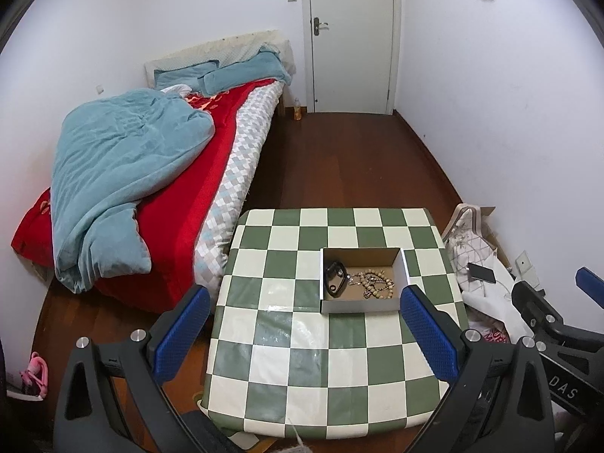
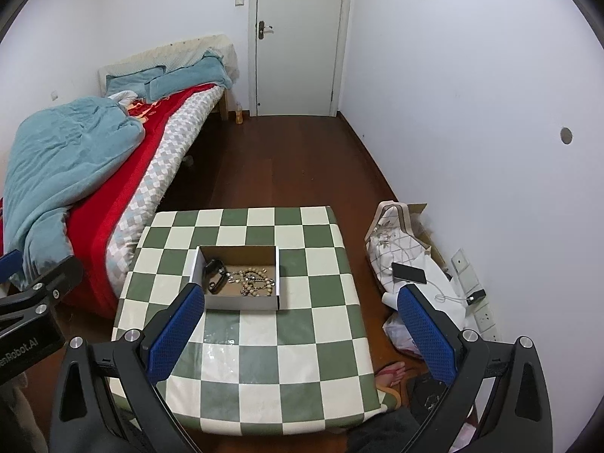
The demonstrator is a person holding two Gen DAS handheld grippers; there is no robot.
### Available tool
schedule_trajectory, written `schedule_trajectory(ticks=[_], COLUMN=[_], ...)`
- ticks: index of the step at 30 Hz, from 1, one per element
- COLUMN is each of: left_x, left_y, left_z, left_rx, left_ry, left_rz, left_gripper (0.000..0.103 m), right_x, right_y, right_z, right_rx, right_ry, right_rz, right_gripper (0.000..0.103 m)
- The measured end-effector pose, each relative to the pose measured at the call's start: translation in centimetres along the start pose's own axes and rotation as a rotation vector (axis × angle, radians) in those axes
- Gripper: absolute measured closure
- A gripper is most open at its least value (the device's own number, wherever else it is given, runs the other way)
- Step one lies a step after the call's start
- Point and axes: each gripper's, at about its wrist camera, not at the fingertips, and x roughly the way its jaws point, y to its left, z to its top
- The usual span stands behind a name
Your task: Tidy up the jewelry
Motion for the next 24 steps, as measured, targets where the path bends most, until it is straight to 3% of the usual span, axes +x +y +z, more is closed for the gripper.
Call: schedule_trajectory(ticks=[9,24], left_x=[0.5,0.6], left_y=[-0.2,0.1], left_z=[0.4,1.0], left_rx=[-0.004,-0.029], left_ry=[0.010,0.006], left_rz=[0.003,0.006], left_gripper=[0.000,0.000], right_x=[2.1,2.4], right_y=[0.4,0.6], right_z=[0.8,1.2], right_rx=[-0.012,-0.019], right_ry=[0.033,0.033], right_rz=[-0.004,-0.013], right_gripper=[0.000,0.000])
